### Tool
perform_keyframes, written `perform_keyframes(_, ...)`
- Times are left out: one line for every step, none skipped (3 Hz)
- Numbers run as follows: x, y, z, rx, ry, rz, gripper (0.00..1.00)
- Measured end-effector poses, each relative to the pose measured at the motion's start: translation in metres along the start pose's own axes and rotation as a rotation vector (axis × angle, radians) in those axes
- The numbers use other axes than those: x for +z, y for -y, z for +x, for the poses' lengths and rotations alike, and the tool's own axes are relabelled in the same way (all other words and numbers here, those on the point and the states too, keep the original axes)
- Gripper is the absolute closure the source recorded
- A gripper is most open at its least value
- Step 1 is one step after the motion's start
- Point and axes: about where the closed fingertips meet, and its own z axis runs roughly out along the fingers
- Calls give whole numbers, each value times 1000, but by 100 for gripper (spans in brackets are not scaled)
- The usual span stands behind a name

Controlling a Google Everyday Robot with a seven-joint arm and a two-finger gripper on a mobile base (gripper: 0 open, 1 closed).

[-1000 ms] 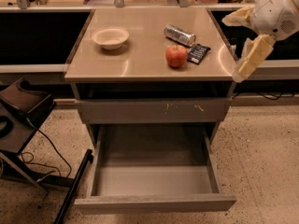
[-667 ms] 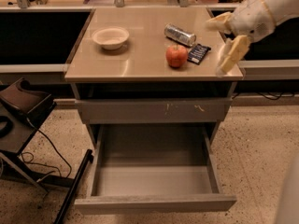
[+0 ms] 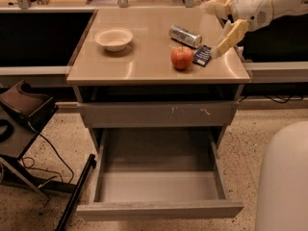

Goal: Place apple into middle drawer

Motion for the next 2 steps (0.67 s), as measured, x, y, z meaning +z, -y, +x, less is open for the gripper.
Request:
perform_keyframes(1,13,13,15,-23,69,0)
perform_keyframes(11,40,28,37,-27,157,0)
